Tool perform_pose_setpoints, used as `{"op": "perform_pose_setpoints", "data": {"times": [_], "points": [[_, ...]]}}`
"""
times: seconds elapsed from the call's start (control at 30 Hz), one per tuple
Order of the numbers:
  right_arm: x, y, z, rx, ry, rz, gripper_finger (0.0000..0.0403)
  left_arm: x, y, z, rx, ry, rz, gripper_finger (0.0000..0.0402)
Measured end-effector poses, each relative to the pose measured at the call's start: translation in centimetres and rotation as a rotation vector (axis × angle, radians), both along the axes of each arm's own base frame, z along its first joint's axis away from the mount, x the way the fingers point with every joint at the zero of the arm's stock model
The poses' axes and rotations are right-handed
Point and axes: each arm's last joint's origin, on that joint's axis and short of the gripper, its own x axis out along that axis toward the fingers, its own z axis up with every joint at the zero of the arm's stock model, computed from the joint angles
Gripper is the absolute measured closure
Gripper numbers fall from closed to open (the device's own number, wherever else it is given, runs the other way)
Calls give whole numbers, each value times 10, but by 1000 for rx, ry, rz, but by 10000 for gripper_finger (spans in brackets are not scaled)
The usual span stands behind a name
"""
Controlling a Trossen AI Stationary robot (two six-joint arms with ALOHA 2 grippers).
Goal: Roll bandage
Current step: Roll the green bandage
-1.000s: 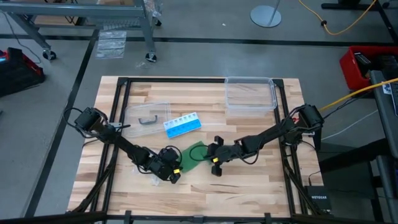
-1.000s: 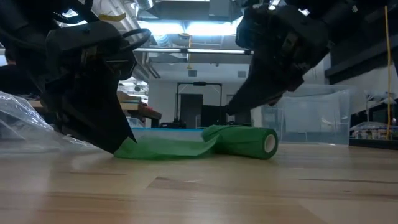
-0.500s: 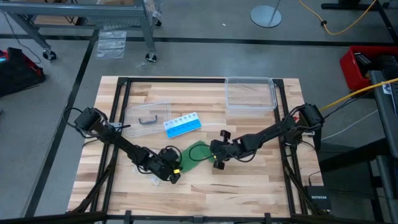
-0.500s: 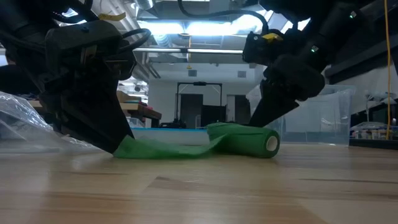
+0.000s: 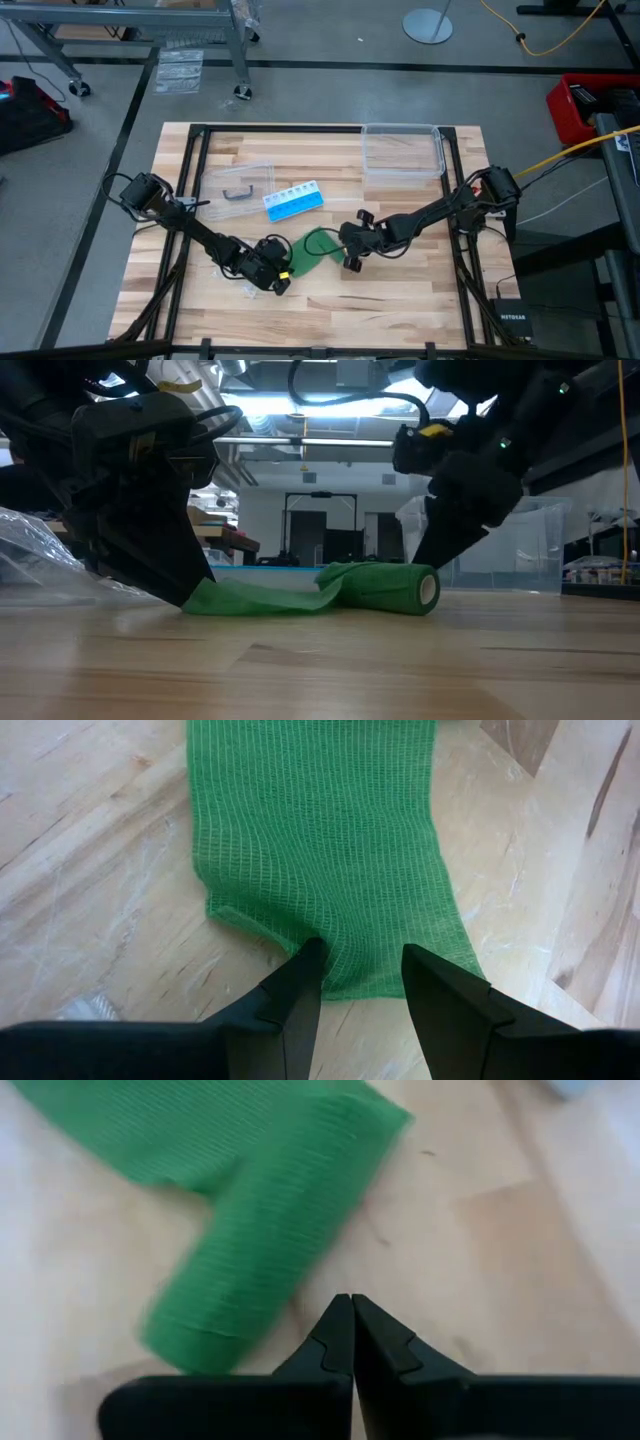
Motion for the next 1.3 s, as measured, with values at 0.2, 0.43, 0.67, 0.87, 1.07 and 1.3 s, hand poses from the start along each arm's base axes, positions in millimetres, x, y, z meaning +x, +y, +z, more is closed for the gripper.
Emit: {"op": "perform_pose_setpoints", "data": {"times": [0.2, 0.43, 0.67, 0.87, 1.07, 1.3], "points": [[3, 3, 2, 78, -30, 31, 402, 0, 0, 0, 0, 0, 0, 265], [11, 7, -8, 123, -61, 54, 402, 0, 0, 0, -2, -2, 0, 265], [24, 15, -25, 242, -113, 143, 402, 1, -1, 0, -11, -14, -10, 265], [26, 15, -24, 243, -136, 151, 402, 1, -1, 1, -11, -13, -8, 265], [26, 15, -24, 233, -138, 163, 402, -2, -5, 0, 1, -2, -20, 265], [27, 16, -23, 230, -146, 174, 402, -10, -7, -1, -5, 45, 26, 265]]}}
